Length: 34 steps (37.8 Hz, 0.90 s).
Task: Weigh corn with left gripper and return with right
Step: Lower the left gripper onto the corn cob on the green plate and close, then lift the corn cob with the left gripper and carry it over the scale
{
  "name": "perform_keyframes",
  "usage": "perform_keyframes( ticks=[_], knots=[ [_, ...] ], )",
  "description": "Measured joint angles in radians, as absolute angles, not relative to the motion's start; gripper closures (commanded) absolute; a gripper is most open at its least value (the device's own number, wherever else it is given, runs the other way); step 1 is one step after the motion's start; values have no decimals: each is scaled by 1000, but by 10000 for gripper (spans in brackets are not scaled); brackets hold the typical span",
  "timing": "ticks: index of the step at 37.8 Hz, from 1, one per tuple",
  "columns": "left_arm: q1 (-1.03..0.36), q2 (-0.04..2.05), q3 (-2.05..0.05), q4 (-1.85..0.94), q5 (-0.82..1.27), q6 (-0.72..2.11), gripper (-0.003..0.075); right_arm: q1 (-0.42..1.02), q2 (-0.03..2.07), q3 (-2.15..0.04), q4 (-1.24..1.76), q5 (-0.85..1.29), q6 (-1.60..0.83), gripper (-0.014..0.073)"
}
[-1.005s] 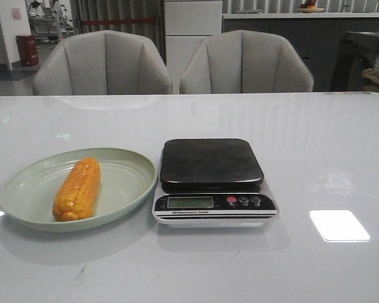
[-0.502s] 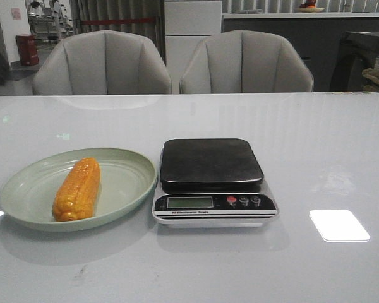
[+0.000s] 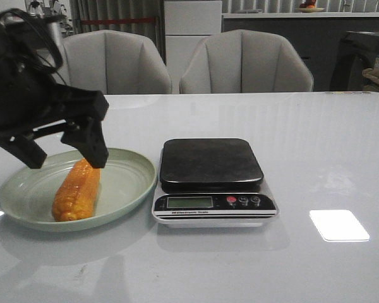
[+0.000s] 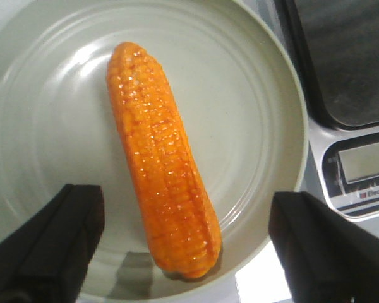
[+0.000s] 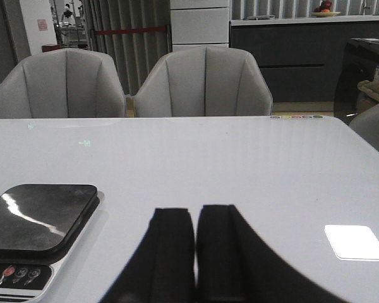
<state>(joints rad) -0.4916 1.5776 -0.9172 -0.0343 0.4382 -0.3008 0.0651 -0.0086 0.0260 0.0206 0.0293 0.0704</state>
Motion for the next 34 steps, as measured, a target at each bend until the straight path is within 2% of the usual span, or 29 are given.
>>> perform_keyframes(
  ticks=[3,6,14,17,27,34],
  knots=[
    [-492,1631,-937,-45,453,-302,153,65,-9,26,21,29,70,407],
    [-492,1677,-960,-52,472,-302,232,65,-9,26,21,29,70,407],
    [-492,1751,-1001,-75,511,-302,623,65,-9,26,21,29,70,407],
    [-492,1755,-1012,-77,512,-302,585,65,-9,26,21,29,70,407],
    [-507,1764,-1157,-79,582,-302,606,65,-9,26,21,29,70,407],
    [-569,1772,-1292,-81,591,-302,606,65,-9,26,21,29,70,407]
  ],
)
